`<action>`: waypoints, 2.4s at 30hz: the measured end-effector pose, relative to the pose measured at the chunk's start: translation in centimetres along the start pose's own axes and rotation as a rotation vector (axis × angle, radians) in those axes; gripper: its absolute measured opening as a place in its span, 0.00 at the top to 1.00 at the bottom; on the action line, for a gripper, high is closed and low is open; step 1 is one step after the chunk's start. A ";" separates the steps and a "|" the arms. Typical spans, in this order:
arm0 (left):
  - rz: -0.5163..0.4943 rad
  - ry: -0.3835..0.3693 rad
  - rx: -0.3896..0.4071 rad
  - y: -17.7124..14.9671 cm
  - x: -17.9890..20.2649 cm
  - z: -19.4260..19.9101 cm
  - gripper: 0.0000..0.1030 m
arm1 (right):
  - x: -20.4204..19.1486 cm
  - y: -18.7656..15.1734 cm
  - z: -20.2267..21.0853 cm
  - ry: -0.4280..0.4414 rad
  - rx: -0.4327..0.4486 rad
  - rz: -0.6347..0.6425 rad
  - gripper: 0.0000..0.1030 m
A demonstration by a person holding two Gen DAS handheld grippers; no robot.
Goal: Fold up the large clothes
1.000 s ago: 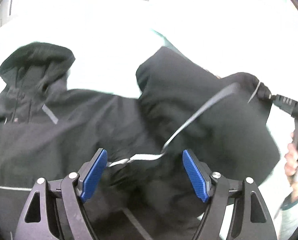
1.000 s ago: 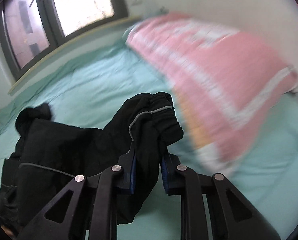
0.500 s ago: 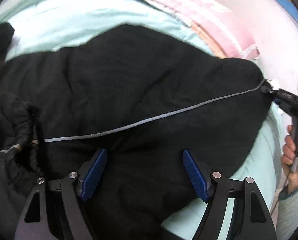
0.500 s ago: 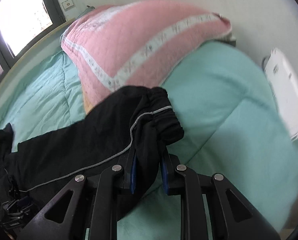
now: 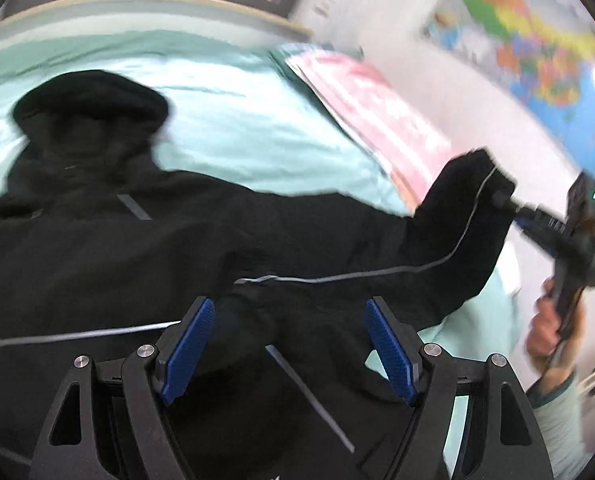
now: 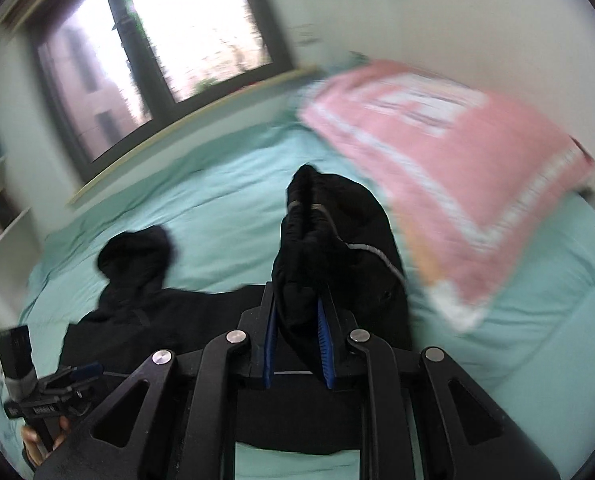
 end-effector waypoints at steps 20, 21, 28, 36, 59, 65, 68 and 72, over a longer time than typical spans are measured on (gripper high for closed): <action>0.185 0.147 0.126 -10.5 -17.4 14.6 0.24 | -36.5 -8.1 -8.8 0.105 -0.134 0.444 0.81; 0.196 0.153 0.118 -10.8 -18.1 14.5 0.24 | -38.2 -9.5 -10.6 0.104 -0.165 0.468 0.81; 0.232 0.207 0.035 -12.2 -21.3 12.7 0.24 | -42.0 -17.9 -21.9 0.039 -0.363 0.548 0.81; 0.242 0.061 -0.016 -9.4 -21.3 11.5 0.24 | -40.9 -18.6 -19.9 0.134 -0.338 0.562 0.64; 0.266 0.117 0.109 -2.9 -21.6 12.7 0.78 | -23.1 -8.2 -12.2 -0.081 -0.211 0.232 0.45; 0.431 0.213 -0.120 -8.7 -30.8 10.5 0.78 | -26.2 -10.1 -20.4 -0.108 -0.354 0.278 0.43; 0.487 0.147 -0.113 -10.7 -33.0 9.8 0.75 | -26.6 -12.4 -24.6 -0.215 -0.448 0.308 0.35; 0.357 0.180 0.029 -9.1 -29.5 13.9 0.75 | -28.2 -11.3 -23.1 -0.250 -0.464 0.365 0.35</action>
Point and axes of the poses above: each gripper's, at about its wrist camera, not at the fingertips, and z roughly against the way its jaws point, x to its right, y to its top, the point moved 3 cm from there along -z, roughly the way its jaws point, and after that the axes turned 14 degrees about -x, right-handed, at the moved point
